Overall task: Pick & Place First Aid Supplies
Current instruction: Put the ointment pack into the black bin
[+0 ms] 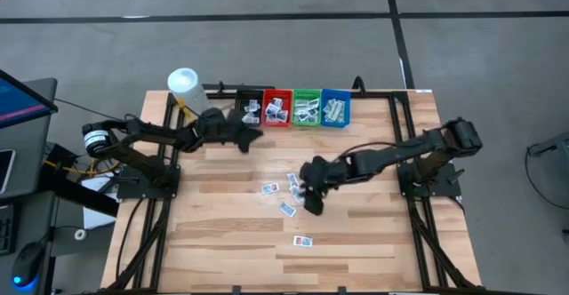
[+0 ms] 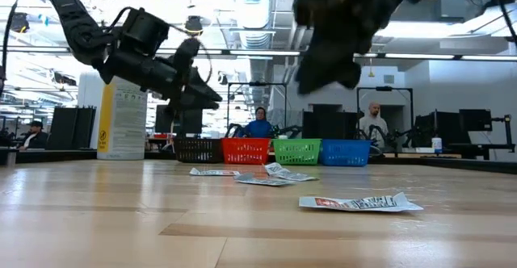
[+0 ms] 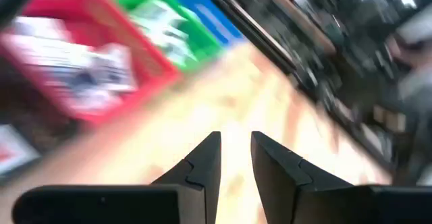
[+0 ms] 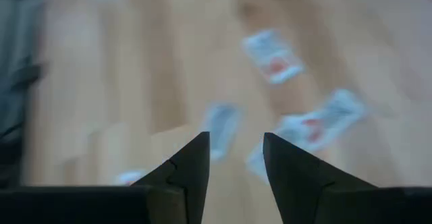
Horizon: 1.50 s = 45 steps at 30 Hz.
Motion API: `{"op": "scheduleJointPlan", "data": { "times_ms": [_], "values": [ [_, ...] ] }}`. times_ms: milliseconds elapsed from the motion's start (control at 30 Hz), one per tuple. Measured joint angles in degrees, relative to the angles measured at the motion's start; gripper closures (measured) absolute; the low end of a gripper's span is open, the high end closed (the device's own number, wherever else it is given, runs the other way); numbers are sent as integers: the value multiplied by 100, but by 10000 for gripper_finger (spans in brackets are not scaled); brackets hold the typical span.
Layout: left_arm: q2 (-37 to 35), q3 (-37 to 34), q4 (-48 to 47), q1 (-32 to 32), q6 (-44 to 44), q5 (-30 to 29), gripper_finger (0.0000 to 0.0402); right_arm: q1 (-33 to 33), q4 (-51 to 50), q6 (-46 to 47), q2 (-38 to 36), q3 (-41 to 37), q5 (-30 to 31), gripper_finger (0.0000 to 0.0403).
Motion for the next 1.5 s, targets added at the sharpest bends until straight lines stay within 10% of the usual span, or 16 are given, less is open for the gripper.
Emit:
{"op": "scheduleJointPlan", "data": {
  "times_ms": [533,1500],
  "values": [
    [-734,-72,-589,-2975,3181,-1432,320,2140,755,246,1009,356,830,292],
    [-780,-68,-592,-5539,858,-3374,320,2449,-46,660,1961,498,1129,332]
  ]
}}
